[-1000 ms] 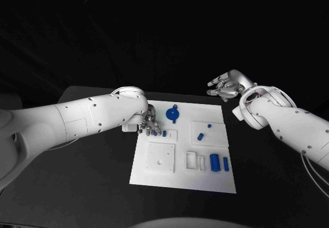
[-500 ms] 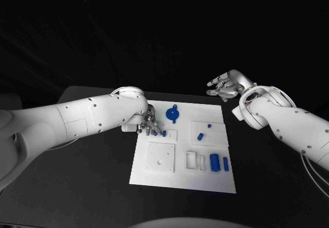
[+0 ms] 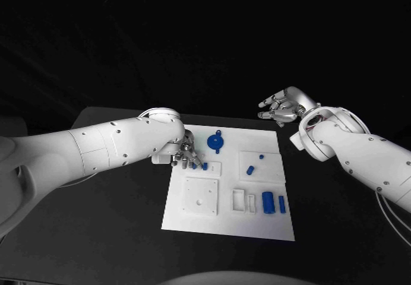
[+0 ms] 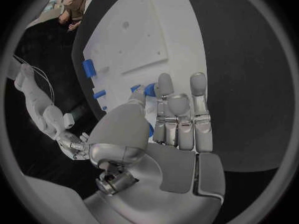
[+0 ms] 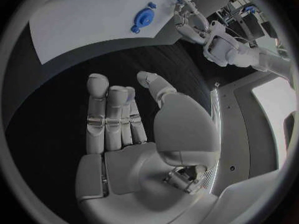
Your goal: Assemble the parts on the task board
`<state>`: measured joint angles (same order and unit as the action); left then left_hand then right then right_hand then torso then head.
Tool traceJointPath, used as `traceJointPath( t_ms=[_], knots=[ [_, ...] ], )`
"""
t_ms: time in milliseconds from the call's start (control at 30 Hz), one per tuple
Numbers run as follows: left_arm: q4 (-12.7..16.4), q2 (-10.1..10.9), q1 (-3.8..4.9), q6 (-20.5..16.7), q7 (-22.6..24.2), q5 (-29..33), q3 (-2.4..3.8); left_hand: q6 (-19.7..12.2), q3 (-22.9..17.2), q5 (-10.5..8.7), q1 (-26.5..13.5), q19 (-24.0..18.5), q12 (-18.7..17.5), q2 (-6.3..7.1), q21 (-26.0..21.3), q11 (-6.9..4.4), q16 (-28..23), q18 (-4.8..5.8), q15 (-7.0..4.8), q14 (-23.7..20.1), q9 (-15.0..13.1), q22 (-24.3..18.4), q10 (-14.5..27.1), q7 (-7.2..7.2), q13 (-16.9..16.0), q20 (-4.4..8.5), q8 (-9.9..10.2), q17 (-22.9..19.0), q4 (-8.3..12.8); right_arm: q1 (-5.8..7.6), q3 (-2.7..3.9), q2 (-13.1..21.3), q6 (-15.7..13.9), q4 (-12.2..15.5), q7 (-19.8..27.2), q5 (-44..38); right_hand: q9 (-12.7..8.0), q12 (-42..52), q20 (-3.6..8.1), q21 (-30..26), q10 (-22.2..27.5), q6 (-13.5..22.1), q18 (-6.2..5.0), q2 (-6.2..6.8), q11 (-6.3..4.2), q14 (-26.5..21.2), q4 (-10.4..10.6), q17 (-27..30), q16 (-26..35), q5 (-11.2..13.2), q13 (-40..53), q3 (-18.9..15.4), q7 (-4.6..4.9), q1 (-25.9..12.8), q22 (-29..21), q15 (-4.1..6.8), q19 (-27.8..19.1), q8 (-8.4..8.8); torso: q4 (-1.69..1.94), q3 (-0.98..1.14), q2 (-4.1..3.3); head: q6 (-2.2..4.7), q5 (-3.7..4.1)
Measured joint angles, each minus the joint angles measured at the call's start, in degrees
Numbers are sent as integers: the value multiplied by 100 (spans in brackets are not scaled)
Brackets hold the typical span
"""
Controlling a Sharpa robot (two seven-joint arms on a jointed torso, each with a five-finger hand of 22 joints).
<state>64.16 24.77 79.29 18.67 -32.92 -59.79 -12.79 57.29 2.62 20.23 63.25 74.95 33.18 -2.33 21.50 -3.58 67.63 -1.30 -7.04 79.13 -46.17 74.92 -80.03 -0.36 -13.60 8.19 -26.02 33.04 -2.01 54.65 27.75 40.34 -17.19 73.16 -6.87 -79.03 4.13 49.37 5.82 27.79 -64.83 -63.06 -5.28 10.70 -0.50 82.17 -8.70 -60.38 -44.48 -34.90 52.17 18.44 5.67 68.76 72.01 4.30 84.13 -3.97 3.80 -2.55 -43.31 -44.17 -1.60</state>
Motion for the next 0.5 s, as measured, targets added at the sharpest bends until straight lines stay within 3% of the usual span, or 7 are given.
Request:
traceJointPath(
  t_ms=[300, 500],
  knots=[
    [-1, 16, -2, 19, 32, -20, 3, 0, 49, -98, 0, 0, 21, 0, 0, 20, 0, 0, 0, 0, -14, 0, 20, 0, -5, 0, -12, 0, -49, 0, 0, 5, 12, -3, 2, 1, 0, 0, 0, 0, 0, 0, 0, 0, 0, 0, -11, 0, 0, -12, 0, -6, 0, 0, 0, 0, 0, 0, 0, 0, 0, -3, 0],
    [5, 37, -3, 28, 65, -35, 5, 0, 49, -120, 0, 0, 21, 0, 0, 20, 0, 0, 0, 0, -22, -1, 20, 0, -4, 0, -29, 0, -49, 0, 0, 9, 19, -5, 2, 2, 0, 0, 0, 0, 0, 0, -62, 0, 0, 0, -55, 0, 0, -39, 1, -8, 0, 0, 0, 0, 0, 0, -1, 0, 0, -5, 0]
  ],
)
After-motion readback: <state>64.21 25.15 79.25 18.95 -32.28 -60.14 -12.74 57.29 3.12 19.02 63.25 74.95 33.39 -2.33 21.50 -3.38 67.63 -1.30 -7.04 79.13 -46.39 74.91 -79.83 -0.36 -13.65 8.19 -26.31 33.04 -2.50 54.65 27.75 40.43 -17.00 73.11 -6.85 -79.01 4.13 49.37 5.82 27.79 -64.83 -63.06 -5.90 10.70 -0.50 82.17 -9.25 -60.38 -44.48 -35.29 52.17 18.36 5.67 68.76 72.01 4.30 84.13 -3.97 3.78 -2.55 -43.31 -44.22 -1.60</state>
